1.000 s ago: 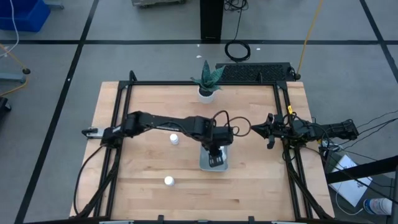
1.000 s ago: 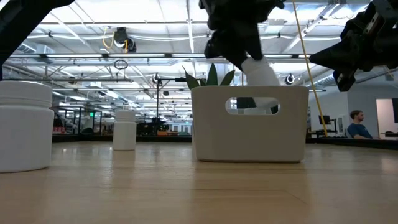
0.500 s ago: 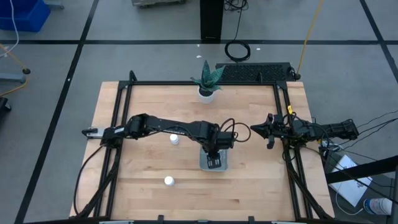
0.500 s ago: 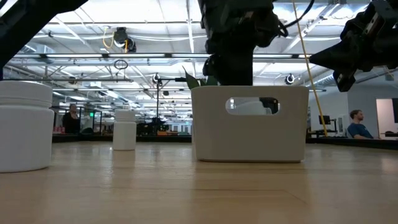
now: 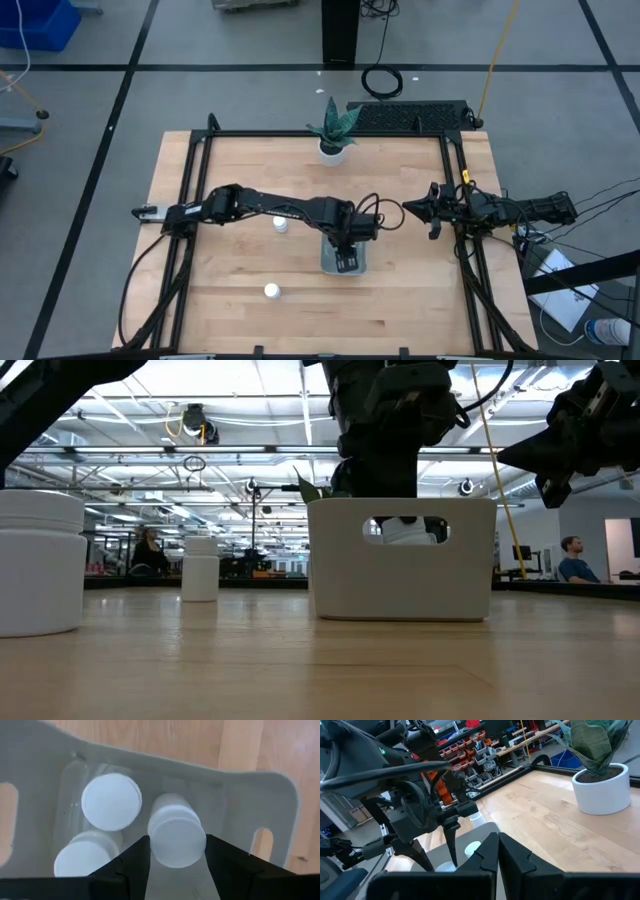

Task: Pick and place pill bottles into a basket
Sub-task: Put the white pill bottle into the gray bin

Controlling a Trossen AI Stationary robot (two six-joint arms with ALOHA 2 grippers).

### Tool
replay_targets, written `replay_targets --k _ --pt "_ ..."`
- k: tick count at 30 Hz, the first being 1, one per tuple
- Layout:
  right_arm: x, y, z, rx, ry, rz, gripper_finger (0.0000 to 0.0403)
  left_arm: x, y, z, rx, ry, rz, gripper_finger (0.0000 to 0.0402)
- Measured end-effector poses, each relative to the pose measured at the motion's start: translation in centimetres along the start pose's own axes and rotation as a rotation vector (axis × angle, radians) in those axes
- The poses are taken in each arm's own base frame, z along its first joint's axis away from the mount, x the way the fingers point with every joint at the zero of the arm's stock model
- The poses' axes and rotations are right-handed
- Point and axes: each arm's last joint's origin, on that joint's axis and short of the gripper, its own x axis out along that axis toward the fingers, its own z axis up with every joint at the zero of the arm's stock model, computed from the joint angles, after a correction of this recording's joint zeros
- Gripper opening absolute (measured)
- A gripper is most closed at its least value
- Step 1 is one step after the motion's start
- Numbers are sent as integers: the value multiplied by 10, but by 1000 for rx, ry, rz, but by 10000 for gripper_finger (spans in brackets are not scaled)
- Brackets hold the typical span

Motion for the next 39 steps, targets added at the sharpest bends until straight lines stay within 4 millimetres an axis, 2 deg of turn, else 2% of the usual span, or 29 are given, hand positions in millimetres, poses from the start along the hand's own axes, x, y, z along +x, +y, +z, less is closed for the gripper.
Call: replay_targets --k 5,14,18,24,31,35,39 --pt "0 0 0 0 0 0 4 0 0 1 1 -6 -10 198" --pt "0 0 0 0 0 0 4 0 0 -2 17 18 -10 184" --pt "0 0 0 0 0 0 4 -11 0 -5 -10 41 -7 170" --pt "0 0 0 -1 1 -1 4 -48 3 -11 -74 28 -3 161" --pt "0 0 0 0 1 0 4 -98 18 -23 -152 32 9 196" --pt "0 0 0 0 1 -1 4 -138 13 -35 -148 -19 -3 226" --pt "0 0 0 0 0 0 4 -187 1 -61 -140 -81 51 256"
